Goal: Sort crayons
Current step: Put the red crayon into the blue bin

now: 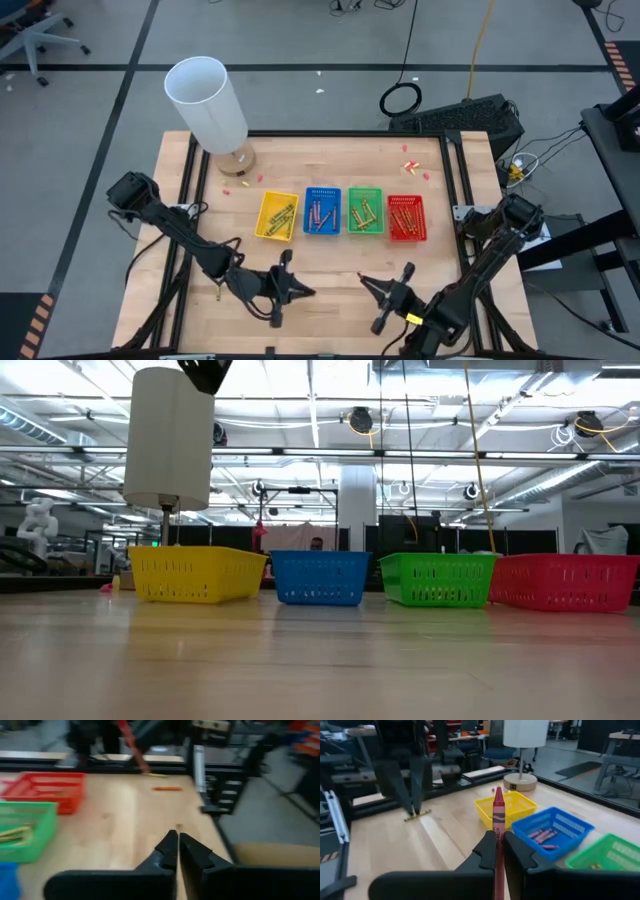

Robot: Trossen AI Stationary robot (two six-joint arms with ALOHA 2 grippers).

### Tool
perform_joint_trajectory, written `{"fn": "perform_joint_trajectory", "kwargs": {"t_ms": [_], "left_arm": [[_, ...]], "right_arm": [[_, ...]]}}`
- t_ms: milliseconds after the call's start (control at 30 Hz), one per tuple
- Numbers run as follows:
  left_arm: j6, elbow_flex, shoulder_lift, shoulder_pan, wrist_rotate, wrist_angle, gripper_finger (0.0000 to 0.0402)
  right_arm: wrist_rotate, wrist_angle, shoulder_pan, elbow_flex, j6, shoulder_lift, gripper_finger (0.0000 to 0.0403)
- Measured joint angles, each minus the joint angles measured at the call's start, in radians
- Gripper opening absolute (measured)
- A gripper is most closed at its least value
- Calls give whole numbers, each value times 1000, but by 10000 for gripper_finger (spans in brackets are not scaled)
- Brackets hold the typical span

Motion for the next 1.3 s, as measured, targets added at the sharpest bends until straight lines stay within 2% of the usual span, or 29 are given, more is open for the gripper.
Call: {"fn": "perform_joint_trajectory", "kwargs": {"t_ms": [100,333,500,800,1000,1300], "left_arm": [[4,-11,30,0,81,59,49],[156,-13,137,16,98,327,153],[176,-12,180,46,158,481,195],[55,-11,233,111,175,514,203],[97,-10,232,117,251,592,203],[110,-10,231,128,245,604,203]], "right_arm": [[-2,143,-13,0,-153,0,0],[-2,416,-44,0,-419,8,0],[-71,510,-72,0,-520,26,0],[-174,670,-113,0,-675,35,0],[-230,722,-136,0,-724,35,0],[-289,756,-175,0,-745,50,0]]}}
